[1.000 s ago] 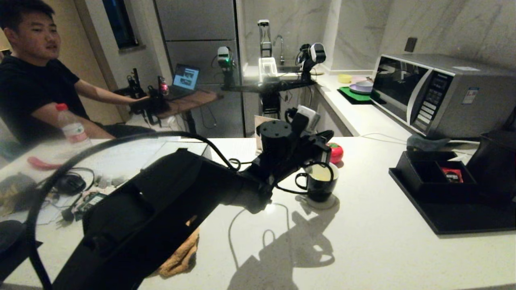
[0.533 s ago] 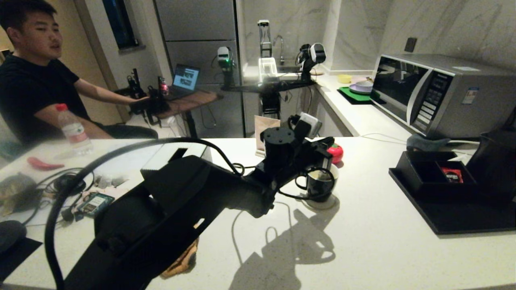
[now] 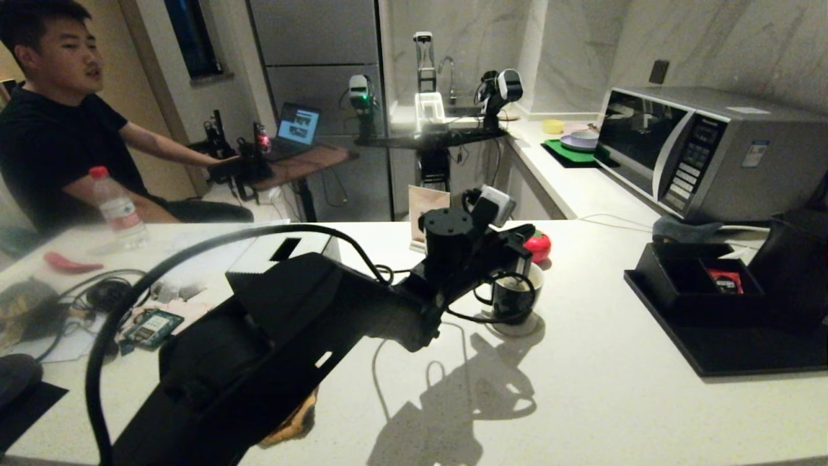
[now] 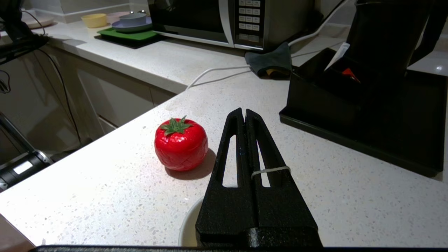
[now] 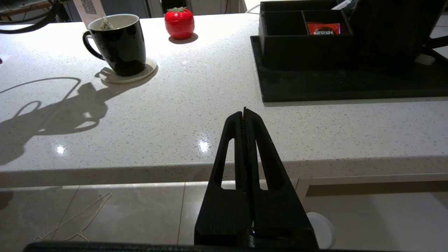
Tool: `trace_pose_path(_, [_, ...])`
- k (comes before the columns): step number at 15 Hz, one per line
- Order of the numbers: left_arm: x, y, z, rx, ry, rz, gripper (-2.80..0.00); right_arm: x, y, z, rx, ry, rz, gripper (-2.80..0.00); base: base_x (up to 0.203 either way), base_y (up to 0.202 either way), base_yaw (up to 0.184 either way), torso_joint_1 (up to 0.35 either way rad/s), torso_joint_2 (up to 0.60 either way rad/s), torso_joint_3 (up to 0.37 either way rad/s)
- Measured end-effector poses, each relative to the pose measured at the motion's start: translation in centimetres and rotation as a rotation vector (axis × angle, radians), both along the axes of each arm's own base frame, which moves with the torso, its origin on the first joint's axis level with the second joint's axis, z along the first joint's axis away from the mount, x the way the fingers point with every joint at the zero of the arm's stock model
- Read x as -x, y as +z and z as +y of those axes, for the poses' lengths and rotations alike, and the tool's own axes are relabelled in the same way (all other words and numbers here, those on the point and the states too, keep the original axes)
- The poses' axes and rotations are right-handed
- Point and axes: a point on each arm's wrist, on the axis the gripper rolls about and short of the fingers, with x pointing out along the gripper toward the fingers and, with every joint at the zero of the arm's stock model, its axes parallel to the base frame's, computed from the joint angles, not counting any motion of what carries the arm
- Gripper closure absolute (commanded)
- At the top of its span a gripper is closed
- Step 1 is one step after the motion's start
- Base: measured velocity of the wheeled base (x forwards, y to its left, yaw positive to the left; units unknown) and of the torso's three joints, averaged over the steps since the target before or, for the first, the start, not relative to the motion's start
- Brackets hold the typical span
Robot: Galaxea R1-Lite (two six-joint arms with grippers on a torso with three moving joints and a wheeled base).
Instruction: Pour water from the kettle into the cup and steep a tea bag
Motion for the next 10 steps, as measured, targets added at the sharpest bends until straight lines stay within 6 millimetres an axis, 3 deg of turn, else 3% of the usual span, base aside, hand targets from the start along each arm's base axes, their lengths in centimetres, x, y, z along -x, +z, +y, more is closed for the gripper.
trace_pose_path(10, [-0.1,-2.3,-0.4,-0.029,-0.003,0.029,0.00,0.0,0.0,0.0,0.000,0.000,-0.001,0.00,0.000,0.000,0.000,0.000,0.00,0.000])
